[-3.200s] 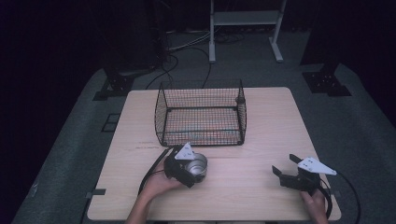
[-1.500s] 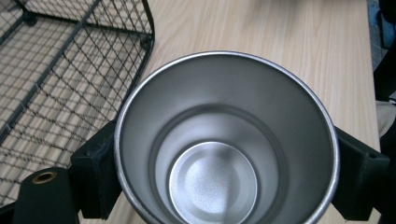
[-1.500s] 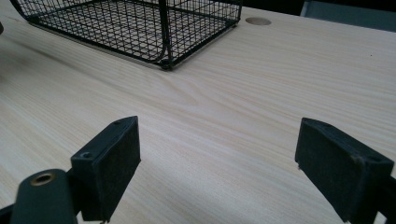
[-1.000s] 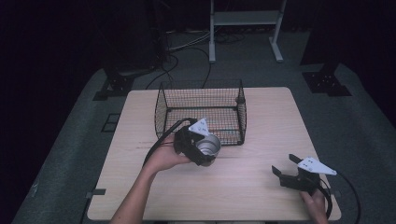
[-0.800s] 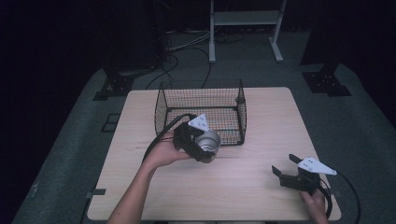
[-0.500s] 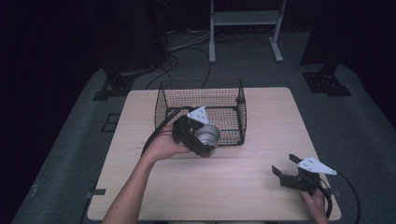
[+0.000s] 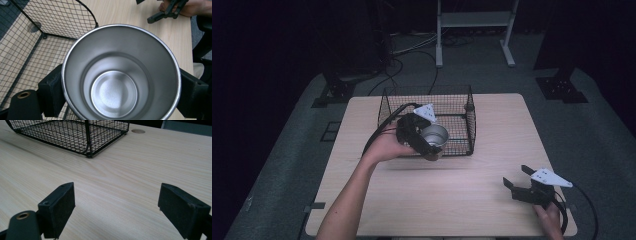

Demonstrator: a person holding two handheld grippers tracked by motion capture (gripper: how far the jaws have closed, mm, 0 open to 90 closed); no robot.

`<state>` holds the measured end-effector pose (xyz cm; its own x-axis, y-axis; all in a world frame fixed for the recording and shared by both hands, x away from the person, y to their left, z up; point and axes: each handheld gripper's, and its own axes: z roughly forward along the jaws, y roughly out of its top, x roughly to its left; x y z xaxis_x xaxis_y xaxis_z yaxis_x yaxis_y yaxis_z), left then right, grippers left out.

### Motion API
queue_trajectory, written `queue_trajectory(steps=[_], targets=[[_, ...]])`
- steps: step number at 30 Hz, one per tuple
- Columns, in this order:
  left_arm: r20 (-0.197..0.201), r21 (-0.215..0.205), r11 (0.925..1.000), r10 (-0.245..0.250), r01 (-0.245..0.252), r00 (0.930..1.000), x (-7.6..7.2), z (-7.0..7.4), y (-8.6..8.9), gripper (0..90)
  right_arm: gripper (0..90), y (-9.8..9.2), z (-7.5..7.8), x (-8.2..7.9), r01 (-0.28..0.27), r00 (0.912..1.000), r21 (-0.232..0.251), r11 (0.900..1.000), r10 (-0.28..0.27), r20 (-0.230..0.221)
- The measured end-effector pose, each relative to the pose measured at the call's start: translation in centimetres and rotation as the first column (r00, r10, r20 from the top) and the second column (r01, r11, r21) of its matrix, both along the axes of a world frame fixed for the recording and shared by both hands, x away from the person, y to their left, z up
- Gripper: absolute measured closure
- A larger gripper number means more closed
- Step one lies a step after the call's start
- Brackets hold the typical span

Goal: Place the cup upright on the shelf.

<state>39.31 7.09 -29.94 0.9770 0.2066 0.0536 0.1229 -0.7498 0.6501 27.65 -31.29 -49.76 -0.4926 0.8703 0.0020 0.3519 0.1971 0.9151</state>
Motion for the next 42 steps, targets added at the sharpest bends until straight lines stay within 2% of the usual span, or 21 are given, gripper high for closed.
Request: queue_trajectory(steps=[3,8,15,17,20,27,32,42], targets=[[-0.01,0.0,1.0,0.004,-0.004,0.9999,0.6,0.6,0.1,13.9,13.4,0.0,0.0,0.0,-0.001,1.0,0.002,1.0,0.001,0.0],[0.015,0.024,0.9996,0.016,-0.016,0.9998,1.7,2.0,-0.2,13.9,13.4,0.0,0.0,0.0,-0.004,1.0,0.001,1.0,0.004,-0.001],[0.022,0.015,0.9993,0.035,-0.035,0.9992,2.8,2.9,-0.4,13.9,13.4,0.0,0.0,0.0,-0.002,1.0,0.007,1.0,0.002,-0.001],[0.023,0.01,0.9988,0.048,-0.048,0.9986,3.2,2.9,-0.4,13.9,13.4,0.0,0.0,0.0,-0.004,1.0,0.006,1.0,0.004,0.001],[0.003,-0.011,0.9981,0.06,-0.06,0.9982,3.9,2.9,-0.2,13.9,13.4,0.0,0.0,0.0,-0.004,1.0,0.006,1.0,0.004,0.0],[-0.019,-0.002,0.9958,0.091,-0.091,0.9956,5.4,2.5,-0.2,13.9,13.4,-0.1,0.0,0.0,-0.003,1.0,0.012,1.0,0.003,-0.002],[-0.031,-0.002,0.9917,0.128,-0.129,0.9912,6.9,2.3,-0.3,13.9,13.4,-0.1,0.0,0.0,-0.004,1.0,0.011,1.0,0.004,-0.001],[-0.046,-0.006,0.9862,0.165,-0.165,0.9852,8.6,1.4,-0.7,13.9,13.4,-0.1,0.0,0.0,-0.003,1.0,0.018,1.0,0.003,-0.003]])
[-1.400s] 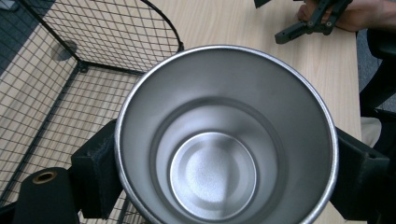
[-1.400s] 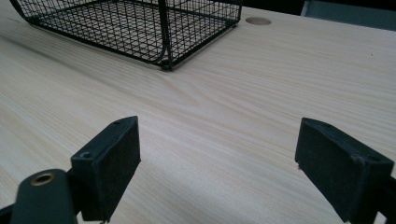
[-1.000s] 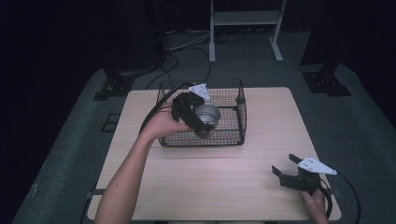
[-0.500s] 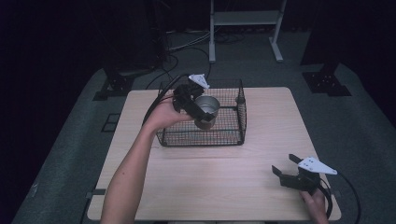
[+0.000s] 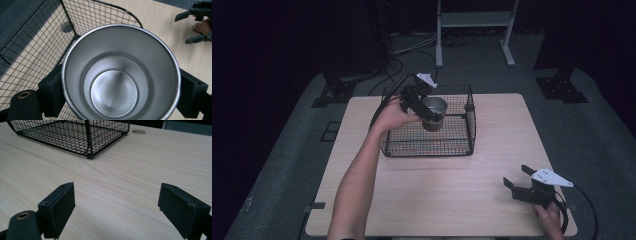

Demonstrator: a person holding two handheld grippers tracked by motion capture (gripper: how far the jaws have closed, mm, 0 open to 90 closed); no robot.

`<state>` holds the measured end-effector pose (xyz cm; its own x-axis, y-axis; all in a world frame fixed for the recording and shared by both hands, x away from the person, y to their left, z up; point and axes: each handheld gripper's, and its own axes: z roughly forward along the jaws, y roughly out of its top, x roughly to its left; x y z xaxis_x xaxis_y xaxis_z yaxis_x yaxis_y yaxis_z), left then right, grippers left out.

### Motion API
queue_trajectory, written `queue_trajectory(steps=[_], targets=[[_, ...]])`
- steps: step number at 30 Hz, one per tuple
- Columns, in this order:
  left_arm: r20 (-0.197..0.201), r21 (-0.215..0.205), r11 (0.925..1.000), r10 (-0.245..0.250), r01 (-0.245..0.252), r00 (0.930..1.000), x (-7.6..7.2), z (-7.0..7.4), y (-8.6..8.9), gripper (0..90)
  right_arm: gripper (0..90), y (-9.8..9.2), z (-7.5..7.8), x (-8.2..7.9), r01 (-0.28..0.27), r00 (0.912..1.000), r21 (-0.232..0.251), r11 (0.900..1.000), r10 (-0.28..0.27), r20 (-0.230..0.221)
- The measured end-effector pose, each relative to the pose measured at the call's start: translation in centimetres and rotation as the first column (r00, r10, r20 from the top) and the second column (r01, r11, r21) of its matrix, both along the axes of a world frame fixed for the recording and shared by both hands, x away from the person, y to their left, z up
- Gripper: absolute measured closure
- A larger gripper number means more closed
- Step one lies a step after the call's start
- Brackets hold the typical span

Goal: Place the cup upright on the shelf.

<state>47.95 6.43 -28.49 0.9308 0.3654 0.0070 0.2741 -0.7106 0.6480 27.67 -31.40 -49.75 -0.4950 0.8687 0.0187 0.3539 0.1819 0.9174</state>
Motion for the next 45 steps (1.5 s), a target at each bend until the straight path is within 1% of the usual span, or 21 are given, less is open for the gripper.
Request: queue_trajectory(steps=[1,2,3,4,6,12,14,15,16,20,23,27,30,32,39,41,44,45], targets=[[0.001,0.005,1.0,0.006,-0.006,1.0,0.2,-0.1,0.0,13.9,13.4,0.0,0.0,0.0,-0.001,1.0,0.001,1.0,0.001,0.0],[-0.001,-0.005,0.9998,0.019,-0.019,0.9998,0.6,-0.3,0.0,13.9,13.4,0.0,0.0,0.0,-0.002,1.0,-0.001,1.0,0.002,0.001],[-0.001,-0.005,0.9998,0.019,-0.019,0.9998,0.6,-0.3,0.0,13.9,13.4,0.0,0.0,0.0,-0.002,1.0,-0.001,1.0,0.002,0.001],[-0.007,-0.009,0.9995,0.03,-0.03,0.9995,0.9,-0.4,0.0,13.9,13.4,0.0,0.0,0.0,-0.002,1.0,0.0,1.0,0.002,0.001],[-0.005,-0.004,0.9992,0.039,-0.039,0.9992,1.2,-0.6,0.0,13.9,13.4,0.0,0.0,0.0,-0.003,1.0,0.0,1.0,0.003,0.003],[-0.022,-0.035,0.9959,0.082,-0.083,0.9964,2.4,-1.2,0.3,13.9,13.5,0.0,0.0,0.0,-0.003,1.0,0.0,1.0,0.003,0.002],[-0.017,-0.024,0.9957,0.089,-0.09,0.9959,2.7,-1.4,0.3,13.9,13.4,0.0,0.0,0.0,-0.004,1.0,0.001,1.0,0.004,0.002],[-0.019,-0.025,0.9947,0.099,-0.1,0.9949,2.9,-1.5,0.3,13.9,13.4,0.0,0.0,0.0,-0.004,1.0,0.001,1.0,0.004,0.002],[-0.023,-0.016,0.9943,0.105,-0.105,0.9943,3.2,-1.9,0.3,13.9,13.4,0.0,0.0,0.0,-0.005,1.0,-0.001,1.0,0.005,0.002],[-0.025,-0.009,0.9938,0.111,-0.111,0.9935,3.6,-2.4,0.0,13.9,13.4,0.0,0.0,0.0,-0.006,1.0,0.0,1.0,0.006,0.003],[-0.03,-0.004,0.9944,0.105,-0.106,0.994,4.0,-3.1,-0.4,13.8,13.4,0.0,0.0,0.0,-0.008,1.0,-0.001,1.0,0.008,0.001],[-0.025,-0.014,0.994,0.108,-0.108,0.9938,4.4,-3.8,-1.1,13.9,13.4,0.0,0.0,-0.1,-0.008,1.0,-0.001,1.0,0.008,0.003],[-0.03,-0.002,0.9938,0.111,-0.111,0.9933,4.8,-4.4,-1.5,13.9,13.5,0.0,0.0,-0.1,-0.008,1.0,0.002,1.0,0.008,0.001],[-0.037,0.019,0.9934,0.114,-0.113,0.9928,5.0,-4.8,-1.8,13.9,13.4,0.0,0.0,-0.1,-0.009,1.0,0.002,1.0,0.009,0.001],[-0.054,0.041,0.9906,0.132,-0.13,0.9897,5.6,-6.1,-2.3,13.8,13.4,0.0,0.0,-0.1,-0.014,0.9999,0.002,1.0,0.014,0.006],[-0.05,0.055,0.99,0.133,-0.13,0.9899,5.7,-6.5,-2.5,13.9,13.4,0.0,0.0,-0.1,-0.014,0.9999,0.003,1.0,0.014,0.006],[-0.057,0.053,0.9907,0.128,-0.125,0.9901,5.8,-7.0,-2.6,13.9,13.4,0.0,0.0,-0.1,-0.015,0.9999,0.002,1.0,0.015,0.006],[-0.056,0.058,0.9905,0.128,-0.125,0.9902,5.9,-7.1,-2.7,13.8,13.5,0.0,0.0,-0.1,-0.014,0.9999,0.002,1.0,0.014,0.006]])
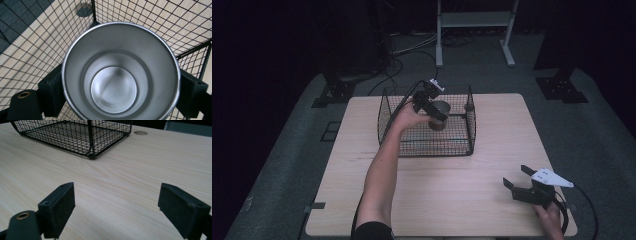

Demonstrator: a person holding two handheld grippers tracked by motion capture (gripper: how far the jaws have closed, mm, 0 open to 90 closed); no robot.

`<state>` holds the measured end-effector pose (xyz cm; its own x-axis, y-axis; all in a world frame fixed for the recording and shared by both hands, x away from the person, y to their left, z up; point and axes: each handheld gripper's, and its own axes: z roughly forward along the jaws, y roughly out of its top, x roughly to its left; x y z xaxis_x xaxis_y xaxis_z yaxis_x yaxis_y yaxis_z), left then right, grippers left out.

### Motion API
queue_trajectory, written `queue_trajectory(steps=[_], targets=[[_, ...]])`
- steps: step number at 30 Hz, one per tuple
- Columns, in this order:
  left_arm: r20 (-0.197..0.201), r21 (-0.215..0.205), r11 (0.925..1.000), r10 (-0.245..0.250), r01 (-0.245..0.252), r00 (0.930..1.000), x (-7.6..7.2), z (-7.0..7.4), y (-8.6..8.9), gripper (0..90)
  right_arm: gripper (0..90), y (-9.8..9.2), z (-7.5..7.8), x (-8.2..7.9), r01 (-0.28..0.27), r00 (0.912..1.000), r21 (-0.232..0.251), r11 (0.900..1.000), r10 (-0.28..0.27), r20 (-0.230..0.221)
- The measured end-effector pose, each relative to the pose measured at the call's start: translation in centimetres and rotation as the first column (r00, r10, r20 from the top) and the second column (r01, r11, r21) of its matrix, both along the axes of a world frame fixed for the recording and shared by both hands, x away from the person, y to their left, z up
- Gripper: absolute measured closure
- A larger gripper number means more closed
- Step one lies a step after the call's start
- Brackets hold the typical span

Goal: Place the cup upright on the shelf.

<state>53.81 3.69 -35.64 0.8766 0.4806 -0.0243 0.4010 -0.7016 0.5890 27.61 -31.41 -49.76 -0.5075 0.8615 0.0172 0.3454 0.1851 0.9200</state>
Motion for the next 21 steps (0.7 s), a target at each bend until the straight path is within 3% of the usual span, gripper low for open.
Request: queue_trajectory(steps=[10,21], targets=[[-0.011,0.039,0.9984,0.041,-0.04,0.9991,0.5,-2.4,-0.1,13.8,13.4,0.0,0.0,0.0,-0.001,1.0,0.001,1.0,0.001,-0.003],[-0.039,0.076,0.9962,0.047,-0.044,0.9981,0.9,-4.0,-0.2,13.8,13.4,0.0,0.0,0.0,-0.003,1.0,-0.001,1.0,0.003,-0.004]])
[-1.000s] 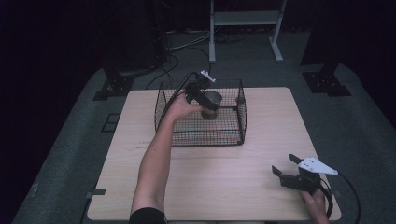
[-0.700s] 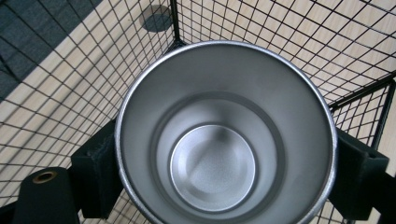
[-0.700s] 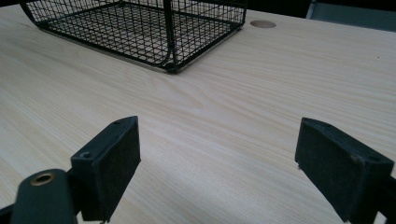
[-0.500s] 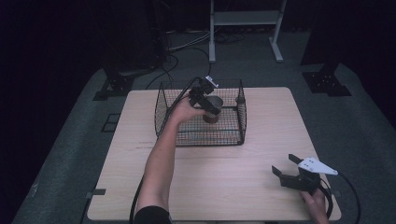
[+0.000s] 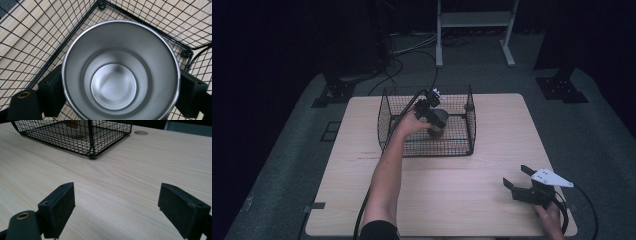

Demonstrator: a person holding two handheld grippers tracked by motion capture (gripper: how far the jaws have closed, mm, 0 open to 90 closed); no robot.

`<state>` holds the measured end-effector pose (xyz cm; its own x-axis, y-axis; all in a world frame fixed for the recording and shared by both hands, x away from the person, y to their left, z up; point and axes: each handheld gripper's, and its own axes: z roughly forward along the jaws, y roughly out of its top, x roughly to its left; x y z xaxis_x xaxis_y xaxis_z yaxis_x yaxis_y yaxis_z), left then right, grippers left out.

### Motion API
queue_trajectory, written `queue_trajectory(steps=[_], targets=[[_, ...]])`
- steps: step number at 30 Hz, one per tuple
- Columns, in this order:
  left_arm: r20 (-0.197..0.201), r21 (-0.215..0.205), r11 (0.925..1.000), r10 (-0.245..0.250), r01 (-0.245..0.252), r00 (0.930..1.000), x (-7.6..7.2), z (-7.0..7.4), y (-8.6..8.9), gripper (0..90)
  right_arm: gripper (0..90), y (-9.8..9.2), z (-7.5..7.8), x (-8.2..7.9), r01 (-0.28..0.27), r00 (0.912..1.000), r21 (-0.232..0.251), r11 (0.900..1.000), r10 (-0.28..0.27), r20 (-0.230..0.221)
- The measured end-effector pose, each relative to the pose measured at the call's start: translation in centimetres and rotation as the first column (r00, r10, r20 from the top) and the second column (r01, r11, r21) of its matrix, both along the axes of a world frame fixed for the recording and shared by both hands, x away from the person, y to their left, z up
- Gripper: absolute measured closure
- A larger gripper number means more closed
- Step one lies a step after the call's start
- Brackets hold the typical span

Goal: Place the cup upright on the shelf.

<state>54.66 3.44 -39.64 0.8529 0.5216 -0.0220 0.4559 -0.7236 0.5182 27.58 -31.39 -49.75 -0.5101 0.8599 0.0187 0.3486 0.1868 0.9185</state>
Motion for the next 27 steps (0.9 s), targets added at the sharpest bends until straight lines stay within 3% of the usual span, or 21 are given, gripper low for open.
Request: queue_trajectory(steps=[5,17,27], targets=[[-0.009,0.031,0.9995,0.002,-0.002,1.0,0.2,-0.6,0.0,13.8,13.4,0.0,0.0,0.0,0.001,1.0,0.003,1.0,-0.001,0.0],[-0.025,0.043,0.9989,0.021,-0.02,0.9995,0.5,-1.6,0.6,13.8,13.4,0.0,0.0,0.0,-0.001,1.0,0.002,1.0,0.001,0.003],[-0.017,0.111,0.9938,0.007,-0.005,0.9998,-0.1,-1.6,0.4,13.5,13.5,-0.1,0.0,0.0,-0.001,1.0,0.007,1.0,0.001,0.004]])
